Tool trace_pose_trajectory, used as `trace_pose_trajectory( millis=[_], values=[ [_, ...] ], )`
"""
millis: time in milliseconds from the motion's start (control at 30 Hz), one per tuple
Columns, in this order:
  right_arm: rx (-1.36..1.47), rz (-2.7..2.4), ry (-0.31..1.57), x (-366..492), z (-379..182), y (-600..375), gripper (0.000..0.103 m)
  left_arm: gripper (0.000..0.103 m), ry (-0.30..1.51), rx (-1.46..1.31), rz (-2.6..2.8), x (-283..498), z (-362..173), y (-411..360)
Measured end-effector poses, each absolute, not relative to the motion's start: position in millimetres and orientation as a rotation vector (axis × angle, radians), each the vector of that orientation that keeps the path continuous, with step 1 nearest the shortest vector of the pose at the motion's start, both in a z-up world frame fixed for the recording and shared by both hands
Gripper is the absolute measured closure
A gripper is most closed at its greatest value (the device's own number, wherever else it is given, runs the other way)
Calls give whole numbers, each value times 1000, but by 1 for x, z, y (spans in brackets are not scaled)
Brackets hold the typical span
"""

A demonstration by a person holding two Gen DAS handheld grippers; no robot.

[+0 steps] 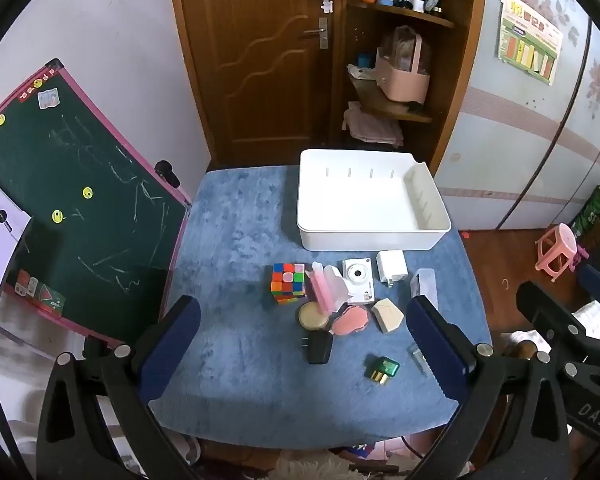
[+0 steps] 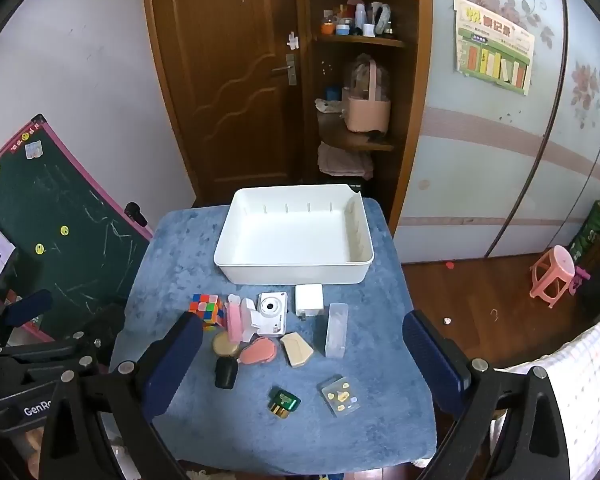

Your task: Organize rigid objects

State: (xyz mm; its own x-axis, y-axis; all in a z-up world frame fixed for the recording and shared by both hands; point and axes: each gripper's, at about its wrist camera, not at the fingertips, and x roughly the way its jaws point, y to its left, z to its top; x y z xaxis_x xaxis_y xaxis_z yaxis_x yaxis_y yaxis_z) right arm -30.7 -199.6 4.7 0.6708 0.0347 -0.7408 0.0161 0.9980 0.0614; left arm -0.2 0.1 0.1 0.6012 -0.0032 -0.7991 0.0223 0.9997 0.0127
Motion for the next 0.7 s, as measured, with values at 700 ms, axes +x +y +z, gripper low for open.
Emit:
trace_pose_trajectory(
  millis=[700],
  values=[
    [88, 12, 829, -32, 2, -198, 3, 1, 943, 15, -15, 4, -9, 7]
  ],
)
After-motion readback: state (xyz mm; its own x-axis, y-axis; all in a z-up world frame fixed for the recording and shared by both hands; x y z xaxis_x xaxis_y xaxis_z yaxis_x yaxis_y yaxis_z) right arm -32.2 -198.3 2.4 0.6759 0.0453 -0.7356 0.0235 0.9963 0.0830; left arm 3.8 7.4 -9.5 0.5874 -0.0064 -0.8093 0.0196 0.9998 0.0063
